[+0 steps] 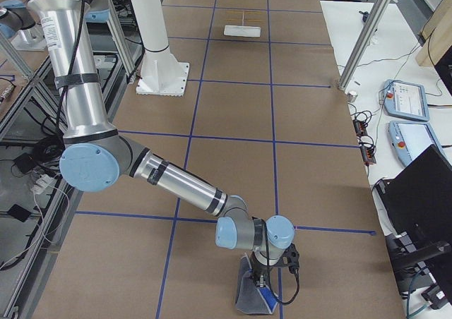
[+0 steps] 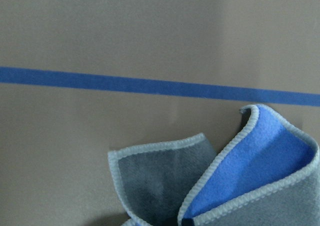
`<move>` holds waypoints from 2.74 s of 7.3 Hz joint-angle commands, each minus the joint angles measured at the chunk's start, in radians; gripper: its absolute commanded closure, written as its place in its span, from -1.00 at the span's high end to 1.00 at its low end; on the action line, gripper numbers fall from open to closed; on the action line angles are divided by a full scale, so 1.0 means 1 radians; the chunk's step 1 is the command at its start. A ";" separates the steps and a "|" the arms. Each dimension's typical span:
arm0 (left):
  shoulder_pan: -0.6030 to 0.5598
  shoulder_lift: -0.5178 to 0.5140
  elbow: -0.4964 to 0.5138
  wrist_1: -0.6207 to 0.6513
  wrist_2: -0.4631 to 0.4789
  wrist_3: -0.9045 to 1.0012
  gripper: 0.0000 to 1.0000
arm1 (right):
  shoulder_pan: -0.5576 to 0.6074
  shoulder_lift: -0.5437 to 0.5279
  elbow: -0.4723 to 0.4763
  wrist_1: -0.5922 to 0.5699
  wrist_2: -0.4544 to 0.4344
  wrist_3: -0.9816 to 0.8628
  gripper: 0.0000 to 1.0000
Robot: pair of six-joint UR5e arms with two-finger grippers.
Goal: Hang towel on rack
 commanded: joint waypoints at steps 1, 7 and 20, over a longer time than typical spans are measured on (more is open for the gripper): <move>0.000 -0.001 -0.006 0.000 0.000 0.002 0.97 | 0.050 0.034 0.043 -0.016 0.015 -0.010 -1.00; 0.000 -0.039 -0.004 0.009 -0.002 -0.021 0.97 | 0.109 0.198 0.543 -0.631 0.127 -0.047 -1.00; 0.464 -0.621 0.118 -0.143 -0.069 -0.967 0.96 | -0.723 0.335 1.196 -0.390 -0.210 0.544 -1.00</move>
